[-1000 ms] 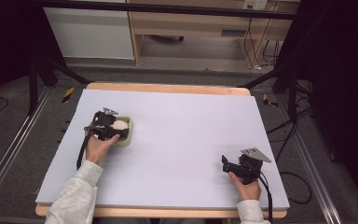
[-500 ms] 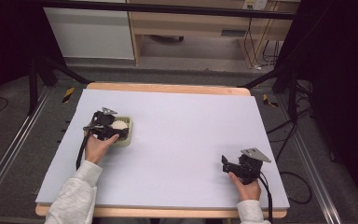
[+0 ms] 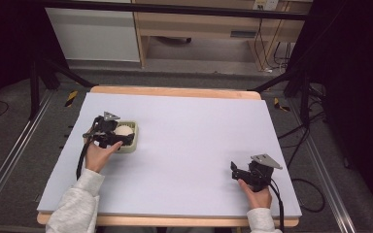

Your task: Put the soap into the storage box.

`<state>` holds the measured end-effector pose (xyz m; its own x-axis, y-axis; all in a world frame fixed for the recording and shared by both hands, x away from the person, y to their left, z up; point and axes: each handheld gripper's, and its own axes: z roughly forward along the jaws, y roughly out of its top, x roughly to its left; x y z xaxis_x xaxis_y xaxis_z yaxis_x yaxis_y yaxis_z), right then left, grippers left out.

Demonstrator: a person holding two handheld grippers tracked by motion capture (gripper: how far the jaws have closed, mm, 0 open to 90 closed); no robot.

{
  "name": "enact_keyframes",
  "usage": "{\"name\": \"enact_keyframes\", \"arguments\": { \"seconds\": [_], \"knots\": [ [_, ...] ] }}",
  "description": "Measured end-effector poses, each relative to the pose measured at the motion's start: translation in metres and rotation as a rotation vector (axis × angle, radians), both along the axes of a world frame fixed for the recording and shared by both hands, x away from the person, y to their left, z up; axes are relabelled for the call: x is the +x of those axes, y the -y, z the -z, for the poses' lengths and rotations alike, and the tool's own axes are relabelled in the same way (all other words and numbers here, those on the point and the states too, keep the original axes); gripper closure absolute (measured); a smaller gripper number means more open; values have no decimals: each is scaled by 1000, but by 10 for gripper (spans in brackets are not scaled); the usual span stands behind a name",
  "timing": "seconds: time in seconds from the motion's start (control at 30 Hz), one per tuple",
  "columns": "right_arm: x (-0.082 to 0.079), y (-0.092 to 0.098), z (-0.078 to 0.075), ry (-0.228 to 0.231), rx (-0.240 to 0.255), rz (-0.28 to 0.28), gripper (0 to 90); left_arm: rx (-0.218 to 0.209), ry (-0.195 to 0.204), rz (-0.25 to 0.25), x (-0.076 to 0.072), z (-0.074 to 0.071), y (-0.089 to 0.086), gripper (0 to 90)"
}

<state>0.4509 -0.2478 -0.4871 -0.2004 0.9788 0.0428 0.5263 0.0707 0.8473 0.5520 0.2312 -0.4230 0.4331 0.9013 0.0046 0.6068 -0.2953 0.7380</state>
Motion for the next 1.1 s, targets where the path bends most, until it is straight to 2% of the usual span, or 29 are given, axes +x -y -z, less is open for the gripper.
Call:
{"name": "enact_keyframes", "arguments": {
  "seconds": [0.1, 0.37, 0.7, 0.8, 0.97, 1.1],
  "knots": [
    [0, 0, 0, 0, 0, -3, 51, 2, 19, 8, -12, -2, -2, 131],
    [0, 0, 0, 1, 1, -7, 51, -22, 24, 14, -30, -2, -10, 138],
    [-1, 0, 0, 4, 0, -8, 51, -24, 27, -14, -58, 16, -26, 152],
    [-1, -1, 0, 5, 1, -9, 51, -36, 28, -22, -64, 19, -31, 158],
    [-1, 0, 0, 4, 2, -10, 51, -32, 12, -19, -77, 33, -43, 223],
    [-1, 0, 0, 5, 3, -11, 51, -24, 7, -27, -81, 38, -48, 242]
  ]
}}
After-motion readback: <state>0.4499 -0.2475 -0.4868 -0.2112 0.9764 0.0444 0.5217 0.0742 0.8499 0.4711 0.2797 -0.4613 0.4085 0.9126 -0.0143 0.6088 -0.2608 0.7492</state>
